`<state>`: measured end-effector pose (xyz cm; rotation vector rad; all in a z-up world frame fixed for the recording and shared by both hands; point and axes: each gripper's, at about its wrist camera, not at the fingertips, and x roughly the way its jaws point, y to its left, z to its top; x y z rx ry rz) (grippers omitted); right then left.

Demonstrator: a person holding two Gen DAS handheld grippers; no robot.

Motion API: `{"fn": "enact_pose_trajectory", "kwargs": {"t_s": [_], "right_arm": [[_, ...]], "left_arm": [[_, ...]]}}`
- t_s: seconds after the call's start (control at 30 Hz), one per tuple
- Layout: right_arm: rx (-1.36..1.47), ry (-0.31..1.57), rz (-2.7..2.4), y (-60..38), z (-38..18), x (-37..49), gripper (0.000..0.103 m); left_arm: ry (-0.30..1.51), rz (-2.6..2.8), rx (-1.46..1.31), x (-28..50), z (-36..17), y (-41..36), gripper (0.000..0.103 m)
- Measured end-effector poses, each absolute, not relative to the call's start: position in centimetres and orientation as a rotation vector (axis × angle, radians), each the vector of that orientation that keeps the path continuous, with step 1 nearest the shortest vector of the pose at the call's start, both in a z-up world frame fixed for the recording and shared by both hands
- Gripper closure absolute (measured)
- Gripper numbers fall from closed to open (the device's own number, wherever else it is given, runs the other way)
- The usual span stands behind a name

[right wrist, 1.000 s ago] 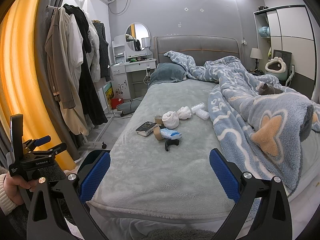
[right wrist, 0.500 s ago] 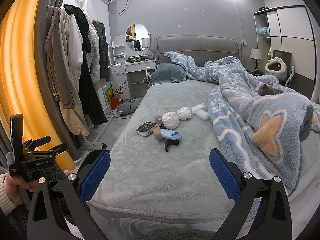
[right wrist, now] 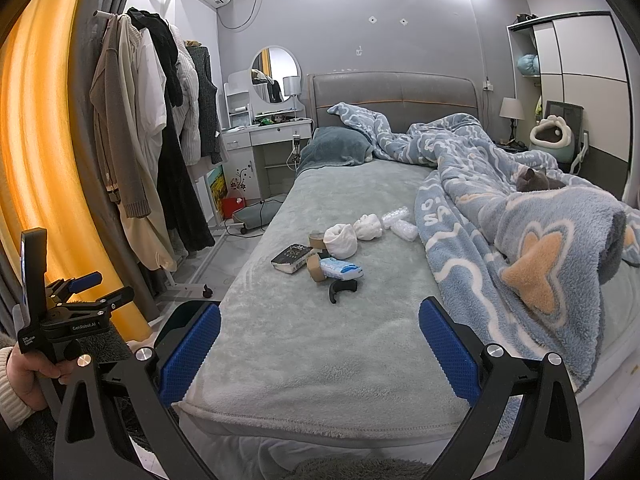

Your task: Collect trash

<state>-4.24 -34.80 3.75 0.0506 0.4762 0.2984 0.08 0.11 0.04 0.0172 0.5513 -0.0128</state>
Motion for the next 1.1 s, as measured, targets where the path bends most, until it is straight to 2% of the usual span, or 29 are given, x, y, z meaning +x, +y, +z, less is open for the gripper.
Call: {"fn": "enact_pose_trajectory", "kwargs": {"t_s": [1.1], "right_arm": [[0.072, 0.474, 0.301, -35.21, 3.96, -4.23, 0.003]], "left_arm": [[0.561, -0.015, 0.009, -0.31, -0.69, -0.40, 0.003]]}}
